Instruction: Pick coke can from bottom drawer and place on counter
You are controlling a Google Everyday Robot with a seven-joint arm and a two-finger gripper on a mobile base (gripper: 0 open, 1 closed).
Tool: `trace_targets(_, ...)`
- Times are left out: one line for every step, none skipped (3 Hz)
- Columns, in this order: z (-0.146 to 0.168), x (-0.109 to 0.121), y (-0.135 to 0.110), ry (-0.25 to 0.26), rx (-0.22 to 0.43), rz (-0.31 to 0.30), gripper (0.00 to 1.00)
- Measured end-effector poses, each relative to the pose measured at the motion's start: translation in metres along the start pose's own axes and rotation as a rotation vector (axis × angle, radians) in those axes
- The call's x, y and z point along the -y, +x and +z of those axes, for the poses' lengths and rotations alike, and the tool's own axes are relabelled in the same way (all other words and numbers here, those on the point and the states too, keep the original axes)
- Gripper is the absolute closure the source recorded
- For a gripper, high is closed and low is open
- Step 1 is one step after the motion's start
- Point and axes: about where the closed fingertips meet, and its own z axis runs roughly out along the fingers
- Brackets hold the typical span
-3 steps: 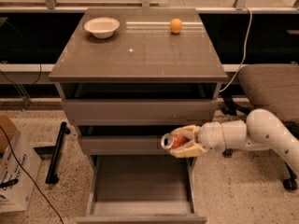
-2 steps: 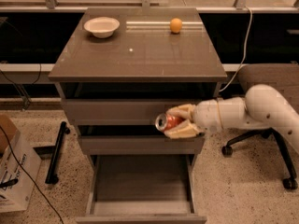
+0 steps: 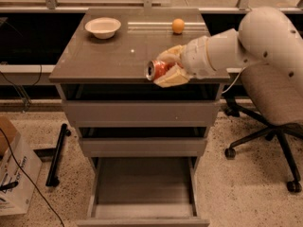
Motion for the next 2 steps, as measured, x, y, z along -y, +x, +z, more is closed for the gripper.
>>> trace_targets(0.0014,0.0065,-0.0069,0.015,-0.001,-0.014,1.00)
trace_targets(0.0059,0.0102,-0.0028,0.060,-0.015,-0.010,1.00)
